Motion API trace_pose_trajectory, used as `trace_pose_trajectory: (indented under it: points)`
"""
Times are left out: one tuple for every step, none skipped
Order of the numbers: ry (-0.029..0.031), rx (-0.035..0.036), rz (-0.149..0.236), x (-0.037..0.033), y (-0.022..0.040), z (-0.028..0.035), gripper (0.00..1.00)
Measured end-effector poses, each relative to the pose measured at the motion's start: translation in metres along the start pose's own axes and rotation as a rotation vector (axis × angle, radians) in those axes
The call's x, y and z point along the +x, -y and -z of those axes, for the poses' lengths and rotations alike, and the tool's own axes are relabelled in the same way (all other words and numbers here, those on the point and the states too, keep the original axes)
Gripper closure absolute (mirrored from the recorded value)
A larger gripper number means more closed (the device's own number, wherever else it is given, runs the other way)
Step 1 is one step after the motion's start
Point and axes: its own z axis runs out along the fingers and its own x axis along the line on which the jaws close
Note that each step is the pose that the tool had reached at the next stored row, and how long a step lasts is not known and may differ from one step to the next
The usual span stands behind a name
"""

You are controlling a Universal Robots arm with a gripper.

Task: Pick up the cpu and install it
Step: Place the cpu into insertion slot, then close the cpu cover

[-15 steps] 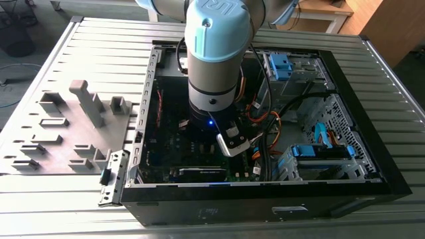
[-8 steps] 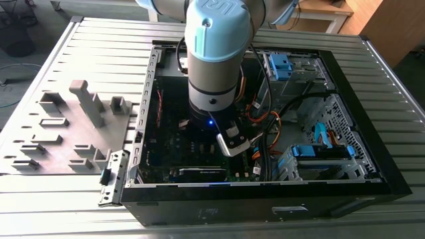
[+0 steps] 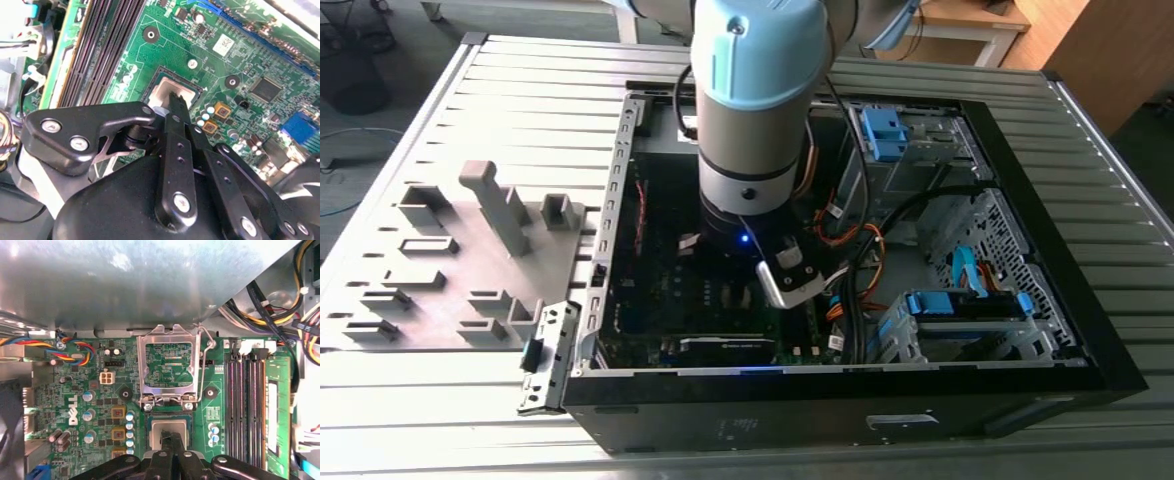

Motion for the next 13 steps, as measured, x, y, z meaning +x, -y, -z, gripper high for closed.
trace_pose_trajectory:
  points:
    - [0.0000, 0.0000, 0.000, -0.0001, 0.0000, 0.0021, 0.89]
    - [0.0000, 0.0001, 0.000, -0.0001, 0.0000, 0.0045, 0.89]
    - [0.0000, 0.0002, 0.000, -0.0002, 0.0000, 0.0068, 0.89]
    - [0.0000, 0.0001, 0.000, -0.0003, -0.0001, 0.0088, 0.89]
    - [0.0000, 0.0001, 0.000, -0.0003, -0.0001, 0.0102, 0.89]
    - [0.0000, 0.0001, 0.000, -0.0003, -0.0001, 0.0114, 0.89]
    - [-0.0001, 0.0002, 0.000, -0.0004, -0.0001, 0.0125, 0.89]
    - [-0.0001, 0.0002, 0.000, -0.0004, -0.0001, 0.0133, 0.89]
    - [0.0001, 0.0000, 0.000, -0.0004, -0.0001, 0.0135, 0.89]
    - [0.0000, 0.0001, 0.000, -0.0004, -0.0001, 0.0144, 0.89]
    - [0.0000, 0.0001, 0.000, -0.0005, -0.0001, 0.0153, 0.89]
    - [0.0000, 0.0001, 0.000, -0.0005, -0.0001, 0.0154, 0.89]
    - [-0.0001, 0.0001, 0.000, -0.0005, -0.0001, 0.0154, 0.89]
